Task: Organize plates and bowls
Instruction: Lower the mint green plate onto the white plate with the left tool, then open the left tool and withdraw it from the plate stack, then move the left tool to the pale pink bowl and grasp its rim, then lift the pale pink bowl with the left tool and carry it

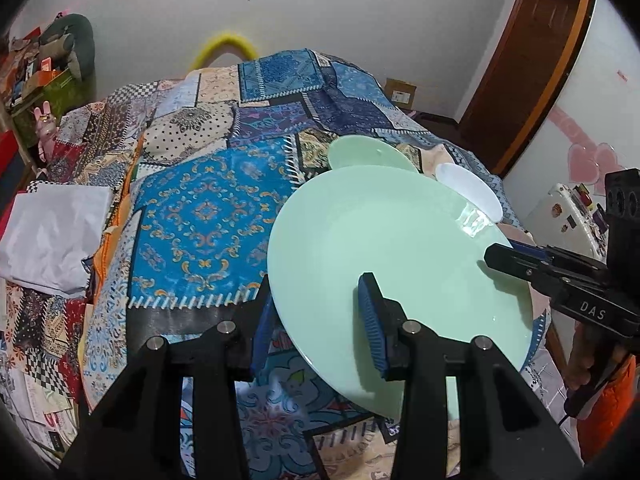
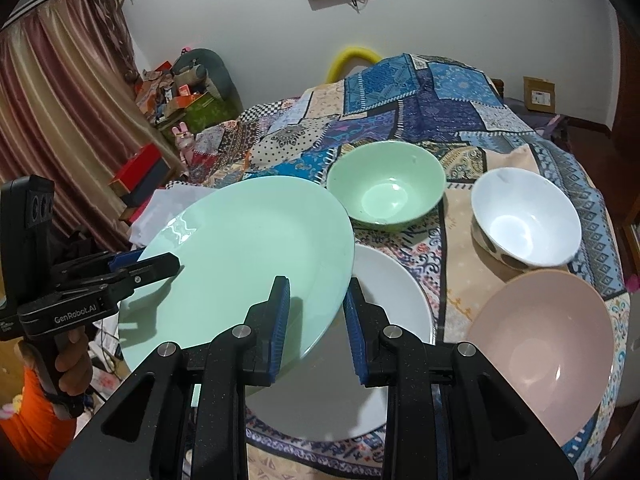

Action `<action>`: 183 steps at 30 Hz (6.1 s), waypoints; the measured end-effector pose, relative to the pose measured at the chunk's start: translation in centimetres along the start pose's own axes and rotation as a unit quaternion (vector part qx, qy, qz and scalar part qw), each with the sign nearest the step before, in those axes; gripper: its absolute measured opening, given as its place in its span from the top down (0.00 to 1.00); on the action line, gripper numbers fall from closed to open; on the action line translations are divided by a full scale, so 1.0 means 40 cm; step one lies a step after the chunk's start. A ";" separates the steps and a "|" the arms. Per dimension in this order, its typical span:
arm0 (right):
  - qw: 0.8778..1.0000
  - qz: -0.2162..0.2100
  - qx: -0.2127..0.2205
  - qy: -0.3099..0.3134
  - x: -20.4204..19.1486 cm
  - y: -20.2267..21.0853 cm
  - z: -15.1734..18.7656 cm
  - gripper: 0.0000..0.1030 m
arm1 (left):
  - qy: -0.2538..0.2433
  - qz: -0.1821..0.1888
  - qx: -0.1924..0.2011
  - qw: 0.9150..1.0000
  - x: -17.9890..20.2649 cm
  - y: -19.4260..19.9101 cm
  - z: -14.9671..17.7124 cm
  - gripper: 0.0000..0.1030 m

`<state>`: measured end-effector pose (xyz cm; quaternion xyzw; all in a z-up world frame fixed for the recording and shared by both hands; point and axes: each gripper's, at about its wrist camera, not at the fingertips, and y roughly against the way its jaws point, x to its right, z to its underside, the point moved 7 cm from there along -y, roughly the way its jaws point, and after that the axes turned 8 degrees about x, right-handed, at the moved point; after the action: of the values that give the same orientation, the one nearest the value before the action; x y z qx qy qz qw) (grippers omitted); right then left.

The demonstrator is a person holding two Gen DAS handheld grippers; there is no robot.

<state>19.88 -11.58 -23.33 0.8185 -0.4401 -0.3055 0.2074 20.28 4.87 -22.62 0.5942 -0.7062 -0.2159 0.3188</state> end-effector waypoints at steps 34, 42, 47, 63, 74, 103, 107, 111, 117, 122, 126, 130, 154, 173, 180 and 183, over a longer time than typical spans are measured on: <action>0.998 0.019 -0.044 -0.047 0.095 0.003 0.126 0.76 | -0.009 0.021 -0.053 0.998 0.068 -0.103 0.107 0.61; 0.997 0.024 -0.054 -0.056 0.112 -0.007 0.143 0.76 | -0.008 0.023 -0.068 0.997 0.071 -0.137 0.126 0.61; 0.996 0.030 -0.058 -0.057 0.119 -0.015 0.149 0.76 | -0.008 0.023 -0.078 0.997 0.071 -0.157 0.134 0.61; 0.995 0.052 -0.062 -0.050 0.135 -0.037 0.153 0.74 | -0.010 0.023 -0.104 0.994 0.072 -0.208 0.159 0.61; 0.995 0.077 -0.067 -0.018 0.134 -0.050 0.160 0.73 | -0.010 0.008 -0.104 0.994 0.063 -0.215 0.152 0.61; 0.988 0.143 0.061 0.010 0.181 0.171 0.028 0.43 | -0.065 0.011 -0.007 0.998 0.229 -0.071 -0.001 0.22; 0.984 0.163 0.075 0.007 0.222 0.211 0.025 0.40 | -0.079 0.022 -0.005 0.997 0.290 -0.082 -0.014 0.19; 0.979 0.188 0.079 -0.001 0.267 0.234 0.035 0.40 | -0.096 0.038 -0.014 0.995 0.359 -0.110 -0.016 0.19; 0.976 0.207 0.069 -0.023 0.342 0.247 0.068 0.40 | -0.125 0.057 -0.034 0.990 0.451 -0.175 0.004 0.18; 0.974 0.215 0.055 -0.041 0.390 0.241 0.103 0.40 | -0.144 0.071 -0.056 0.985 0.508 -0.243 0.030 0.19; 0.975 0.211 0.044 -0.056 0.419 0.229 0.132 0.40 | -0.152 0.075 -0.070 0.983 0.541 -0.303 0.048 0.19; 0.976 0.204 0.034 -0.074 0.443 0.216 0.158 0.40 | -0.152 0.079 -0.088 0.981 0.556 -0.357 0.059 0.19; 0.982 0.153 0.004 -0.112 0.460 0.156 0.210 0.80 | -0.153 0.109 -0.146 0.971 0.587 -0.469 0.124 0.67; 0.982 0.161 0.035 -0.090 0.377 0.214 0.135 0.80 | -0.140 0.118 -0.070 0.981 0.567 -0.300 0.043 0.68; 0.984 0.152 0.058 -0.070 0.307 0.224 0.087 0.80 | -0.124 0.112 -0.038 0.985 0.519 -0.206 0.010 0.68; 0.985 0.146 0.063 -0.060 0.277 0.221 0.075 0.80 | -0.116 0.109 -0.027 0.987 0.493 -0.173 -0.002 0.68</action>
<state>17.30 -25.81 -23.65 0.7369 -0.5850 -0.2925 0.1709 23.41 -15.77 -23.50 0.4760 -0.7928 -0.2660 0.2722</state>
